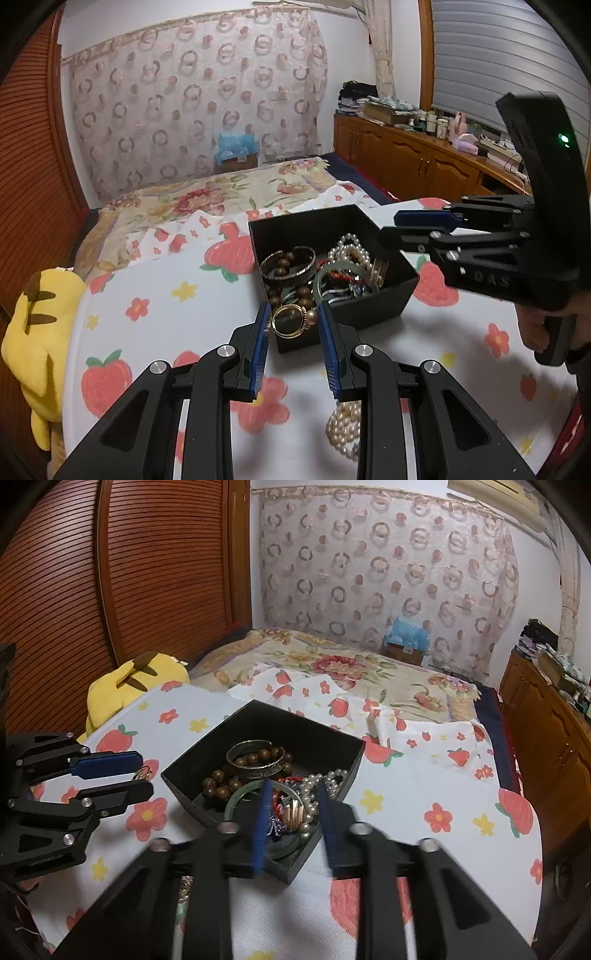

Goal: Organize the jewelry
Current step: 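Carry the ring and brooch over the box and open both grippers to drop them in, then move the right gripper to the pearl necklace with green pendant and grasp it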

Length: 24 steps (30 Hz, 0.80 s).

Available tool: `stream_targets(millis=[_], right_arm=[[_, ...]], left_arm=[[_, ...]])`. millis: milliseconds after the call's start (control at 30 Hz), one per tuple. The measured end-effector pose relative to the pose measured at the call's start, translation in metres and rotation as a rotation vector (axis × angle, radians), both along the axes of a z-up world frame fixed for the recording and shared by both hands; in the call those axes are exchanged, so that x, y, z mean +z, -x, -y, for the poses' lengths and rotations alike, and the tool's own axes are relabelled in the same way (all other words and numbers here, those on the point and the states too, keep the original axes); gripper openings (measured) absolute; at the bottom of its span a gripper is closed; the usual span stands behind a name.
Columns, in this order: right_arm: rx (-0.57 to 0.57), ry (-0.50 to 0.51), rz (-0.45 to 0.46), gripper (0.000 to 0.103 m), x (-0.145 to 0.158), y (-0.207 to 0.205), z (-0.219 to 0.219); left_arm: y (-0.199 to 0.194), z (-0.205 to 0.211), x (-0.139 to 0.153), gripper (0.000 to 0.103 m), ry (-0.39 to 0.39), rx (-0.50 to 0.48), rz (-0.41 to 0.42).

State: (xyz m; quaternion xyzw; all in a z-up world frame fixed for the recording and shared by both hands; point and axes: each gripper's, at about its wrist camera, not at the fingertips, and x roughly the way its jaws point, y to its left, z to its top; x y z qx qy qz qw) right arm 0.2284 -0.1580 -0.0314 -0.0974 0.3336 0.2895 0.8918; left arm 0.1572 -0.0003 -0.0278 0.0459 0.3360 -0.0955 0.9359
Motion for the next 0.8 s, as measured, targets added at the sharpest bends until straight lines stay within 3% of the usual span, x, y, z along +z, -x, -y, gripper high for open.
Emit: stream_targets(millis=[600,733,800], right_arm=[[-0.025,-0.039,-0.005,0.033,-0.008,0.018,0.039],[-0.017,-0.045,-0.01,0.033,-0.012,0.026,0.039],[-0.01,-0.041,-0.012,0.033,-0.015,0.032,0.038]], left_arm=[[-0.049,0.024,-0.001,0.025,-0.006,-0.008,-0.021],[-0.049,0.026,-0.001,0.04,-0.007,-0.007,-0.019],[-0.049,0.024,-0.001,0.04,-0.002,-0.005,-0.019]])
